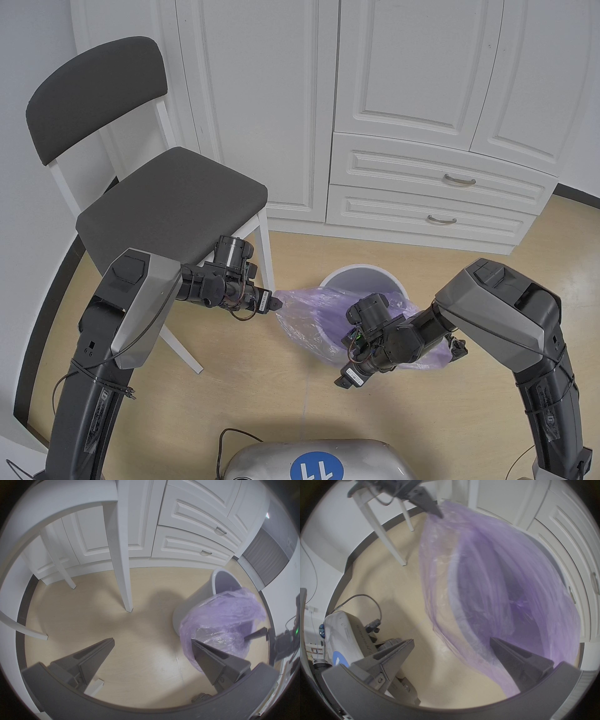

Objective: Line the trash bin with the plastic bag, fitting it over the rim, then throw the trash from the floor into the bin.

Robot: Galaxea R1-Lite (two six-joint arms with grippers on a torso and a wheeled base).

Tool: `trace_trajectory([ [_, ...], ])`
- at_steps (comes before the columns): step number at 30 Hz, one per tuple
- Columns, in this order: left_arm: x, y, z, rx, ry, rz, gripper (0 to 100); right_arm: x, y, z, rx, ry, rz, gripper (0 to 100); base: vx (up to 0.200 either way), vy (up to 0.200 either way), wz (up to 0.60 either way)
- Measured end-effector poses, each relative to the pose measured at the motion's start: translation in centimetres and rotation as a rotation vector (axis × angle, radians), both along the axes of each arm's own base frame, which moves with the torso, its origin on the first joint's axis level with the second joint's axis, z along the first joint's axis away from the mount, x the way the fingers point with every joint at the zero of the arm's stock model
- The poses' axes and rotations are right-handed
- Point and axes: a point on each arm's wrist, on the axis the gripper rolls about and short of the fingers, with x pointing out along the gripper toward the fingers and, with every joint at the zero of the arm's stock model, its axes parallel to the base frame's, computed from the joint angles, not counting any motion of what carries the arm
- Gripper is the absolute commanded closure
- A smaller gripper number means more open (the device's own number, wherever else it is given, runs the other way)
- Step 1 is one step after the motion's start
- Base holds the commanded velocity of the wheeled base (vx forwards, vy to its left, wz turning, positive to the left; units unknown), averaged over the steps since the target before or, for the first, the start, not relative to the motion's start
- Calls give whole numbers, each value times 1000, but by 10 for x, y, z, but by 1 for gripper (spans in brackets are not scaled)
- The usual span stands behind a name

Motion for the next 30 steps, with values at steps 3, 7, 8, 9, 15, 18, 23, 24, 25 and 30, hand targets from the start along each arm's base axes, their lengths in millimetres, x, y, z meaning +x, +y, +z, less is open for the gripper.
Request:
trace_trajectory([
  [3, 1, -1, 3, -11, -22, 3, 0, -6, 12, 0, 9, 0, 20, 0, 0, 0, 0],
  [7, 1, 0, 7, -21, -40, 5, 0, -10, 30, 1, 28, -9, 45, 0, 0, 0, 0],
  [8, 1, 0, 8, -21, -39, 5, 0, -9, 31, 0, 30, -9, 46, 0, 0, 0, 0],
  [9, 0, 0, 9, -22, -39, 5, 0, -9, 31, 0, 30, -10, 45, 0, 0, 0, 0],
  [15, -2, 0, 15, -26, -45, 2, 0, -8, 18, -6, 12, 16, 21, 0, 0, 0, 0],
  [18, -3, 0, 16, -27, -45, 1, 0, -10, 10, -8, 0, 34, 10, 0, 0, 0, 0],
  [23, -3, -1, 17, -28, -48, -2, 0, -8, -11, -6, -10, 45, -32, 0, 0, 0, 0],
  [24, -3, -2, 17, -27, -48, -3, 0, -9, -13, -5, -10, 46, -35, 0, 0, 0, 0],
  [25, -3, -2, 18, -28, -49, -3, 0, -9, -14, -4, -9, 46, -36, 0, 0, 0, 0],
  [30, -3, -3, 19, -32, -62, -3, 0, -3, -23, 3, 0, 29, -61, 0, 0, 0, 0],
])
